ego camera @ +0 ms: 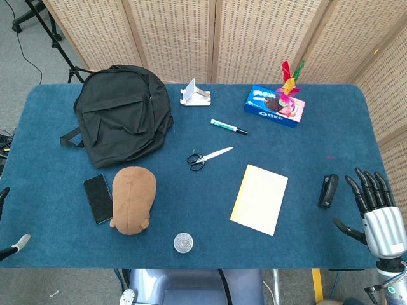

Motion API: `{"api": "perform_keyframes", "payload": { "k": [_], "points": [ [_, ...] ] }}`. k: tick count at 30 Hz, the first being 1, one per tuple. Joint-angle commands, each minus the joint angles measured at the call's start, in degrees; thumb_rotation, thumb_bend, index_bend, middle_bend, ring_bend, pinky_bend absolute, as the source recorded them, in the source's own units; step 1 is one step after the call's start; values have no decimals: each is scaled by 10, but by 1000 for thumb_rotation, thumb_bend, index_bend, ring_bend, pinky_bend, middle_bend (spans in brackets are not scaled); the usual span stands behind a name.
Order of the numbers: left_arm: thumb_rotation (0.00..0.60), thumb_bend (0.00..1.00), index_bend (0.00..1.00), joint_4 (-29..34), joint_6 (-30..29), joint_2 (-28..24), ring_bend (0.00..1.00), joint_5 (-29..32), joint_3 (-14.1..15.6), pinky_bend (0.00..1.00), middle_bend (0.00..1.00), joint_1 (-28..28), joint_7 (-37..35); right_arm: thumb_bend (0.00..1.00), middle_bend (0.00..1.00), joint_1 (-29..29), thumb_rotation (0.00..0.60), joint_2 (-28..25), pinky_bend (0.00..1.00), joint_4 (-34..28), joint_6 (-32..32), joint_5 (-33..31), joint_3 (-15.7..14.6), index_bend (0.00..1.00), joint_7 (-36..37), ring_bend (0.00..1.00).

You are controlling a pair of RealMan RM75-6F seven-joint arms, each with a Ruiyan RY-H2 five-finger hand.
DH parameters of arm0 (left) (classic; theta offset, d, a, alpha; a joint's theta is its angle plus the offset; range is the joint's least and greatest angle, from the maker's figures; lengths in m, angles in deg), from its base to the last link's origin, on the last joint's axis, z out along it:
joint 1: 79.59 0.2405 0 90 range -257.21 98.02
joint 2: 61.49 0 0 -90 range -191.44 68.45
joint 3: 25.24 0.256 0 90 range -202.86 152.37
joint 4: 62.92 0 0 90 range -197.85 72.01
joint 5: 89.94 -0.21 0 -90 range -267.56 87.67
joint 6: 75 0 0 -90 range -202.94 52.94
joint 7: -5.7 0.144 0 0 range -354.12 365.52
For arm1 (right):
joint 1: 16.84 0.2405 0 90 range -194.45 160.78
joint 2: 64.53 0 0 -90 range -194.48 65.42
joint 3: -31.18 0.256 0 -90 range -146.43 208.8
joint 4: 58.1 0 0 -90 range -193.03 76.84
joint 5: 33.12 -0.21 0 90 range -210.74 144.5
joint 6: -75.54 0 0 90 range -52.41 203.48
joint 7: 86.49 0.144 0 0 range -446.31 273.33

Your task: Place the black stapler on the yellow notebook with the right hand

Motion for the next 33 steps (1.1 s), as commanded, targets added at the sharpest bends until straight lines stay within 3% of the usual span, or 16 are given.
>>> {"api": "perform_keyframes", "payload": {
  "k": [1,10,14,17,24,29,33],
  "points": [
    [600,0,0,1,0,-3,0,-2,1,0,0,1,-5,0,0,-1,600,-2,0,-5,-3,-1,-2,0,-4,0],
    [600,0,0,-6,12,-9,0,-5,3,0,0,-4,-24,0,0,21,600,29,0,48,-9,15,1,0,43,0],
    [600,0,0,-21,16,-6,0,-23,1,0,0,-14,-40,0,0,64,600,29,0,148,-50,44,-5,0,82,0],
    [600,0,0,-40,20,3,0,-42,1,0,0,-24,-54,0,0,108,600,33,0,258,-73,81,-15,19,127,0],
    [600,0,0,-53,45,21,0,-64,16,0,0,-37,-67,0,0,176,600,73,0,505,-96,156,-69,73,171,0],
    [600,0,0,-46,67,27,0,-58,18,0,0,-46,-56,2,14,203,600,108,0,614,-121,174,-103,137,213,0],
    [600,0,0,-45,75,34,0,-39,9,0,0,-51,-37,2,58,216,600,141,0,692,-134,189,-131,202,206,0]
  ]
}}
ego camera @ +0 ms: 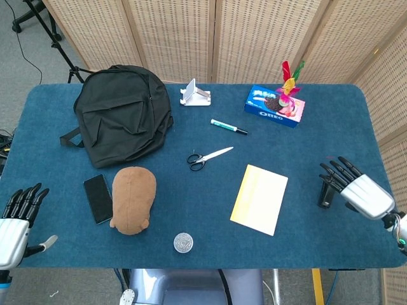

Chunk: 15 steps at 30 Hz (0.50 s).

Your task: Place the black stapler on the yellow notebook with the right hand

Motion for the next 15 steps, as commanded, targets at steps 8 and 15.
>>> {"api": "perform_keyframes", "payload": {
  "k": [8,15],
  "points": [
    [600,0,0,-5,20,16,0,33,-14,0,0,-12,19,28,74,23,600,86,0,137,-56,30,-71,231,24,0],
    [600,0,0,-7,21,22,0,34,-14,0,0,-16,24,145,141,27,600,113,44,153,-73,17,-80,289,20,26]
  ]
}}
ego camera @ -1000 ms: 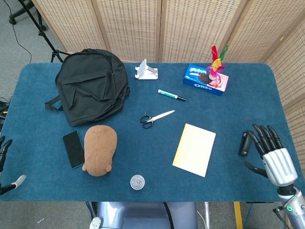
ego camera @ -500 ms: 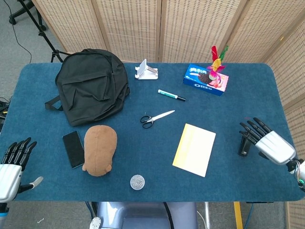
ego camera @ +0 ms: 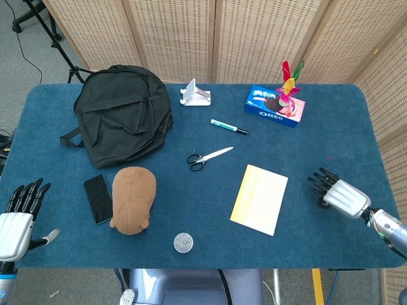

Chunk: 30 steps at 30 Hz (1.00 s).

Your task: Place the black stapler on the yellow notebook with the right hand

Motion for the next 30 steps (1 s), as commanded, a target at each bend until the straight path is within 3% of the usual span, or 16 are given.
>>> {"api": "perform_keyframes", "payload": {
  "k": [1,10,19,30],
  "points": [
    [600,0,0,0,1,1,0,0,1,0,0,-1,0,182,170,2,600,9,62,5,-4,-6,-2,309,-6,50],
    [600,0,0,0,11,1,0,10,0,0,0,-6,-1,423,447,9,600,31,295,11,-30,-30,-1,519,-6,301],
    [600,0,0,4,15,-4,0,20,-5,0,0,-11,-11,481,492,8,600,46,338,13,-3,-61,13,545,-14,359],
    [600,0,0,14,-1,-17,0,6,-1,0,0,-7,-35,507,496,38,600,17,338,-15,184,-83,29,549,-31,365]
  ]
}}
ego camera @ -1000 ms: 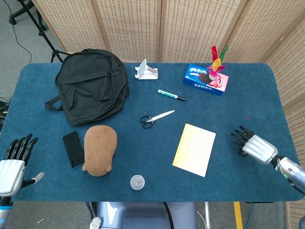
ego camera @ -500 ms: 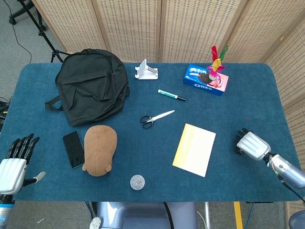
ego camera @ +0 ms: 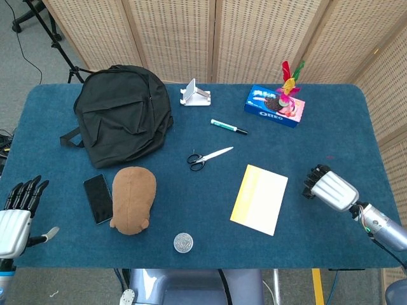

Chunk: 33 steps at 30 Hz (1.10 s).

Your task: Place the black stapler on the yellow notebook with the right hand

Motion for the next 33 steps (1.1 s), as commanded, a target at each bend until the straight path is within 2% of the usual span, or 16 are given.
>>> {"api": "perform_keyframes", "payload": {
  "k": [1,6,9,14,19,23,26,28,33],
  "points": [
    [600,0,0,3,-3,-3,0,-4,2,0,0,1,-6,511,496,26,600,-16,338,-21,76,-7,7,549,-10,365],
    [600,0,0,5,-10,-8,0,-11,3,0,0,3,-14,515,496,73,600,-25,351,-68,127,1,6,549,-32,373],
    [600,0,0,6,-11,-12,0,-14,4,0,0,2,-20,516,496,103,600,-31,353,-115,119,17,-3,548,-69,373],
    [600,0,0,9,-10,-24,0,-13,8,0,0,3,-48,517,499,139,600,-50,353,-225,46,44,-28,549,-144,373],
    [600,0,0,6,-6,-29,0,1,5,0,0,3,-62,514,499,165,600,-93,353,-413,-37,61,-38,549,-257,373],
    [600,0,0,5,-6,-31,0,3,6,0,0,3,-66,516,500,180,600,-119,353,-510,-123,54,-40,549,-328,373],
    [600,0,0,5,-9,-32,0,3,6,0,0,5,-68,515,502,176,600,-131,353,-561,-173,31,-36,549,-364,374],
    [600,0,0,4,-9,-32,0,5,5,0,0,5,-67,514,501,169,600,-133,353,-584,-184,23,-34,549,-374,373],
    [600,0,0,5,-4,-32,0,8,5,0,0,3,-68,514,500,157,600,-119,353,-577,-194,28,-30,549,-418,373]
  ]
}}
